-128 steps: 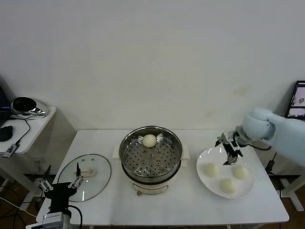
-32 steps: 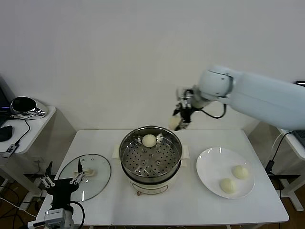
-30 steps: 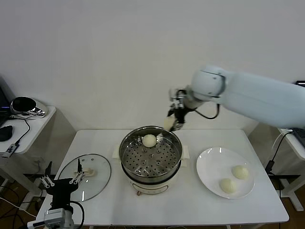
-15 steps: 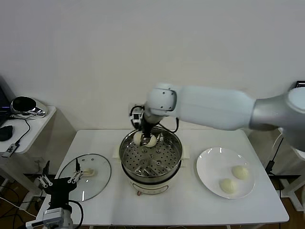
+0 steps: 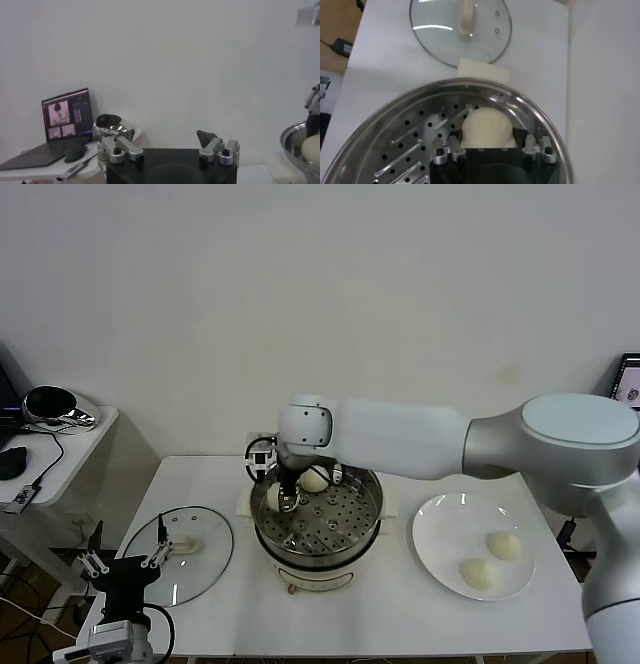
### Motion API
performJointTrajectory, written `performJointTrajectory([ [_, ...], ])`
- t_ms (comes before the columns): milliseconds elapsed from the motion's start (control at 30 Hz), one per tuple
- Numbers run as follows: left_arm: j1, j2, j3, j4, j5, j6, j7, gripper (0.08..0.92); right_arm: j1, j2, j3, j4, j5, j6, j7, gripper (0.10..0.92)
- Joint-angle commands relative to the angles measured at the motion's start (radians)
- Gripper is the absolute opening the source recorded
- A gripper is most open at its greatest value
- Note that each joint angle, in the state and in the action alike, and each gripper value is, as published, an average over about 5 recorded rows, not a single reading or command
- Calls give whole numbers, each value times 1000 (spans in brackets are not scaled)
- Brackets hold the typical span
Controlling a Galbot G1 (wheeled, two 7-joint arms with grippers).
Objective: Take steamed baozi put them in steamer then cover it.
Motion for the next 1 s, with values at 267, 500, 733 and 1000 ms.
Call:
performJointTrajectory([
  [267, 1, -2, 4, -5, -1, -1, -1, 823, -40, 35, 2, -54, -32, -6, -6, 687],
  [500, -1, 0, 6, -9, -1, 0, -1, 823, 100, -66, 30, 41, -31, -3, -91, 814],
  [733, -4, 2, 7, -10, -2, 2, -1, 823, 300, -331, -10, 278, -57, 47, -245, 823],
  [1000, 0, 12, 10, -6, 0, 1, -1, 823, 372, -747, -82, 508, -228, 186, -390, 823],
])
